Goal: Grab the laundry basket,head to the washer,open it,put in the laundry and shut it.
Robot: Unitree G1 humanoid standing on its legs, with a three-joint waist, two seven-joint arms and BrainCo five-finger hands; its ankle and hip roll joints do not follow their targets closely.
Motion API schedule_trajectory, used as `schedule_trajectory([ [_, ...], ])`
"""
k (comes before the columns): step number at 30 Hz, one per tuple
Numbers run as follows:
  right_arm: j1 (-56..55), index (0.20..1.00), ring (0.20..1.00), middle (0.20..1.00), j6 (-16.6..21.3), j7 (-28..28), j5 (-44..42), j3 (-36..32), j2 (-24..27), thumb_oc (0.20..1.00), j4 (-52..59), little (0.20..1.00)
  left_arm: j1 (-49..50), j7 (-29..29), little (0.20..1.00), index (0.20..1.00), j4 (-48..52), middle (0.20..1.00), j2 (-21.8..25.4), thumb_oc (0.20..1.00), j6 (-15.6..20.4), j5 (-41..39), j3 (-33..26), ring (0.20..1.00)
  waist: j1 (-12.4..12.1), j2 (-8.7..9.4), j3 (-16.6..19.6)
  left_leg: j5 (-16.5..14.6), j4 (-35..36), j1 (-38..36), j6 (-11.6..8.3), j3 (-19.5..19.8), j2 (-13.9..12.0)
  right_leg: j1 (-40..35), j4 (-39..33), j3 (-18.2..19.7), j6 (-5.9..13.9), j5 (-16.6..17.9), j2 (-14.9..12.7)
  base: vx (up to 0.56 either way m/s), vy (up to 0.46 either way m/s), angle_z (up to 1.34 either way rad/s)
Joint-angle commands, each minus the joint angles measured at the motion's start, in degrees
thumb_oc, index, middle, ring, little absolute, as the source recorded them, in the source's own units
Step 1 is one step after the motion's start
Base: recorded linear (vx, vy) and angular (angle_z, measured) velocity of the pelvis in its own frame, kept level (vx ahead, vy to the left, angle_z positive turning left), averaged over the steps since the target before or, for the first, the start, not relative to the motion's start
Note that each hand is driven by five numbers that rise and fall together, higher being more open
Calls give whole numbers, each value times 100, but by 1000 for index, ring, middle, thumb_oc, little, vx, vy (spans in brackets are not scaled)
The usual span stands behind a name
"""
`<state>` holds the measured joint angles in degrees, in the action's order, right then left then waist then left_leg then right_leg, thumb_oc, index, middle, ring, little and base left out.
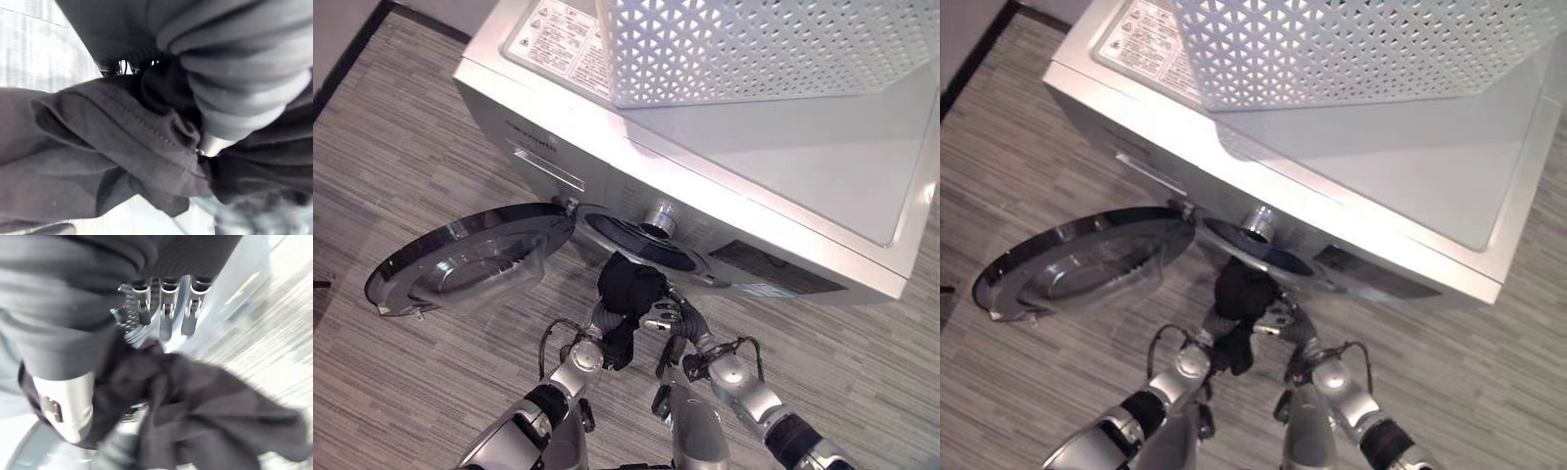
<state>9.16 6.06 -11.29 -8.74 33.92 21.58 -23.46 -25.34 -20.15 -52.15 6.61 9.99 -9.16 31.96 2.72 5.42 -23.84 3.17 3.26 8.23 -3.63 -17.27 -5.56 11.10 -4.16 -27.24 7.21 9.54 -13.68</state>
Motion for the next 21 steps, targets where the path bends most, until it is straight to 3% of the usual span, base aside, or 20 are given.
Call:
schedule_trajectory([
  [1,-97,1000,1000,1000,95,-255,830,-126,81,1000,185,1000,-307,-251,200,200,-244,200,-230,200,457,-227,-143,200,97,114,47,50,174,251,-312,-324,-409,-54,476,299,380,-465,-142,-23,20,-7],
  [4,-233,1000,1000,1000,-65,-414,1837,-183,377,1000,-254,1000,-460,-290,200,200,-467,200,-134,200,496,-538,-538,200,208,166,13,55,174,338,-316,-325,-403,49,501,317,400,-452,-136,-21,13,-5],
  [8,-192,1000,1000,1000,-310,-544,2418,-157,384,1000,-958,1000,-655,-257,200,200,-627,200,-145,200,536,-855,-762,200,271,182,-23,65,174,446,-313,-302,-380,127,506,300,411,-431,-132,-8,-3,-1],
  [12,48,1000,1000,1000,-437,-788,2280,-232,6,1000,-2308,1000,-1120,-247,200,200,-1038,200,-150,200,518,-1154,-1012,200,322,237,-107,115,174,727,-310,-260,-356,400,545,300,426,-376,-130,-54,-12,2],
  [17,4,1000,1000,1000,-384,-802,2170,-187,-41,1000,-2359,1000,-1698,-355,200,200,-1169,200,106,200,582,-1348,-1309,200,421,315,-161,159,174,1044,-318,-262,-348,743,646,328,436,-358,-133,-34,-14,1],
  [21,-18,1000,1000,1000,-322,-833,2228,-191,78,1000,-1998,1000,-2474,-462,200,200,-1147,200,624,200,653,-1553,-1584,200,585,379,-182,182,132,1466,-319,-283,-332,1181,723,373,464,-335,-111,-7,-5,1],
])
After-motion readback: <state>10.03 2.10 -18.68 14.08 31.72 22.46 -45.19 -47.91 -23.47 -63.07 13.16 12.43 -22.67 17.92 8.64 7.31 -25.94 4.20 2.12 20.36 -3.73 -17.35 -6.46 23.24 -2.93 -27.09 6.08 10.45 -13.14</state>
